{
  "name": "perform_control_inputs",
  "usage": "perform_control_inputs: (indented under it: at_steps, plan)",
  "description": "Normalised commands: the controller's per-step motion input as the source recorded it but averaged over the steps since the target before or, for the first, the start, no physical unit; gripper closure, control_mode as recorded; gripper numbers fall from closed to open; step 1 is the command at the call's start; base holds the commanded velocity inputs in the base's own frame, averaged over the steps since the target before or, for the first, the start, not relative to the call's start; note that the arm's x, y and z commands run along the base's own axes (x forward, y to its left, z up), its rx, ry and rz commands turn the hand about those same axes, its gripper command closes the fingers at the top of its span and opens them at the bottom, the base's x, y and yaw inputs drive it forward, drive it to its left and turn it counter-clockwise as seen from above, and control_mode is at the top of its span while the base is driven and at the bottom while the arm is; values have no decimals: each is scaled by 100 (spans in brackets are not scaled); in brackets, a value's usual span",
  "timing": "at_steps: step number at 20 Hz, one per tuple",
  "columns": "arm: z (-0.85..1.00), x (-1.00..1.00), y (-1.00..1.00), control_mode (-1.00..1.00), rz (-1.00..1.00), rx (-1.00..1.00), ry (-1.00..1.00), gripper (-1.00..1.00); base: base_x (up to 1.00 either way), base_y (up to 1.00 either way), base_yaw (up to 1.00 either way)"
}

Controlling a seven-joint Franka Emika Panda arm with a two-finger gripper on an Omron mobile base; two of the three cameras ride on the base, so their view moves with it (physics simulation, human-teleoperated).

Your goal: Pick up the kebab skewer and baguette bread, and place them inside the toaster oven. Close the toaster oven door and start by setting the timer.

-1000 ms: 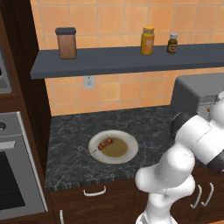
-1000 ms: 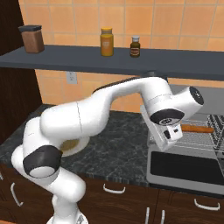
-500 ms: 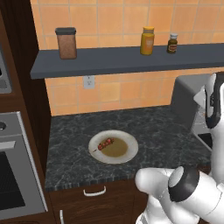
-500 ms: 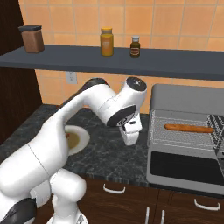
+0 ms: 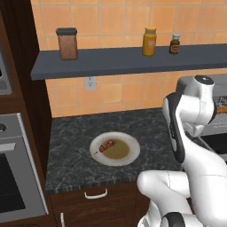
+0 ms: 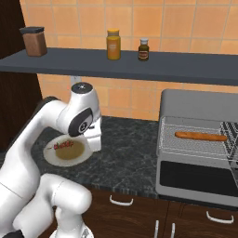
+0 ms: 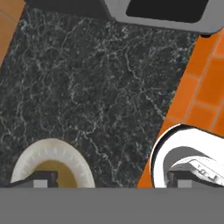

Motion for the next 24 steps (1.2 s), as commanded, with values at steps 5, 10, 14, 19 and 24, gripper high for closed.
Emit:
perform_control_inputs:
  at_steps: [5,10,14,19,24]
  plan:
    - [-3,13,70,-100,-4,-1,1,-100,0,0,0]
    - [-15,30,73,-100,10,1,9,-100,0,0,0]
    - [-38,24,80,-100,11,2,4,-100,0,0,0]
    - [-54,27,79,-100,9,0,1,-100,0,0,0]
    - [-51,53,76,-100,8,0,0,-100,0,0,0]
